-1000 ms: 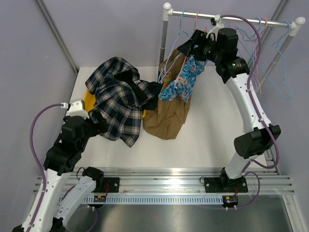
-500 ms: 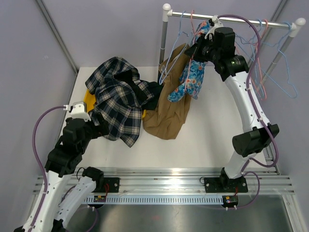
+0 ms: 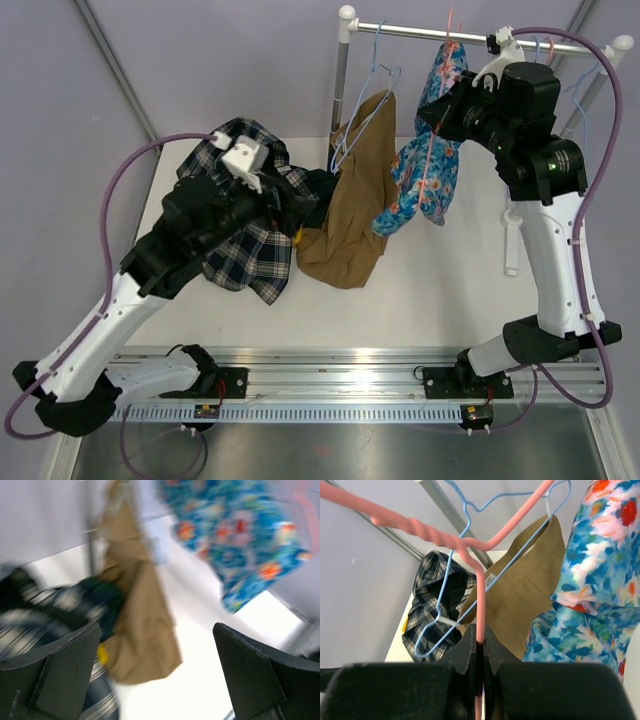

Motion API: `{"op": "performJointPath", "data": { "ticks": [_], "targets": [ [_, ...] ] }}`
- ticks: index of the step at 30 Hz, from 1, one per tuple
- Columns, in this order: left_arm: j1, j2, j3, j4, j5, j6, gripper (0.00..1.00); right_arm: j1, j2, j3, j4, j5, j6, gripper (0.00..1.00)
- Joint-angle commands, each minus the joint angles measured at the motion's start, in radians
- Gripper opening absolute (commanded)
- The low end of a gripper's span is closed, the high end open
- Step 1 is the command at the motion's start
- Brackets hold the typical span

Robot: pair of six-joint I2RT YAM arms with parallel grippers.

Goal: Remove the skirt from the hanger

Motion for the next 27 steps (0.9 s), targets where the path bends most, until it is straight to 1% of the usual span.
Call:
{"op": "performJointPath", "data": {
  "ticks": [1,2,3,4,5,7,11,15,16,18,19,20,21,22,25,26,27],
  "targets": [
    [-0.084,0.067,0.038,0.217,0.241,0.089,0.99,0.005,-0.099,-0.037,0.108,0.011,-0.002,0.0],
    [-0.119,0.102,0.036,0.28,0.269,0.075,0.99,0.005,-0.11,-0.053,0.112,0.005,0.001,0.0],
    [-0.14,0.12,0.036,0.304,0.294,0.073,0.99,0.004,-0.122,-0.071,0.114,0.005,0.006,0.0],
    [-0.163,0.14,0.035,0.349,0.296,0.073,0.99,0.005,-0.142,-0.093,0.114,0.005,0.006,0.0],
    [-0.203,0.174,0.032,0.369,0.291,0.07,0.99,0.005,-0.15,-0.1,0.109,0.005,0.001,0.0],
    [-0.231,0.209,0.033,0.423,0.306,0.058,0.99,0.004,-0.164,-0.113,0.105,0.005,-0.004,0.0],
    [-0.301,0.301,0.067,0.466,0.323,0.044,0.99,0.004,-0.182,-0.122,0.092,0.003,-0.005,0.0],
    [-0.325,0.374,0.084,0.49,0.296,0.035,0.99,0.004,-0.204,-0.125,0.086,-0.015,0.007,0.0],
    [-0.325,0.393,0.082,0.534,0.296,0.029,0.99,0.004,-0.213,-0.123,0.082,-0.021,0.009,0.0],
    [-0.325,0.41,0.076,0.564,0.294,0.009,0.99,0.004,-0.222,-0.125,0.08,-0.026,0.015,0.0],
    [-0.325,0.429,0.075,0.59,0.296,0.004,0.97,0.005,-0.231,-0.125,0.076,-0.03,0.016,0.0],
    [-0.325,0.438,0.073,0.601,0.296,-0.01,0.92,0.004,-0.236,-0.123,0.075,-0.033,0.018,0.0],
    [-0.325,0.447,0.071,0.613,0.297,-0.014,0.84,0.004,-0.242,-0.12,0.072,-0.032,0.018,0.0],
    [-0.325,0.467,0.068,0.64,0.3,-0.028,0.68,0.004,-0.248,-0.117,0.069,-0.032,0.019,0.0],
    [-0.323,0.493,0.067,0.676,0.306,-0.039,0.47,0.005,-0.258,-0.108,0.063,-0.033,0.021,0.0],
    [-0.323,0.507,0.067,0.676,0.309,-0.043,0.09,0.004,-0.258,-0.102,0.06,-0.033,0.018,0.0],
    [-0.323,0.51,0.062,0.671,0.305,-0.048,0.0,0.005,-0.258,-0.099,0.053,-0.032,0.018,0.0]
  ]
}}
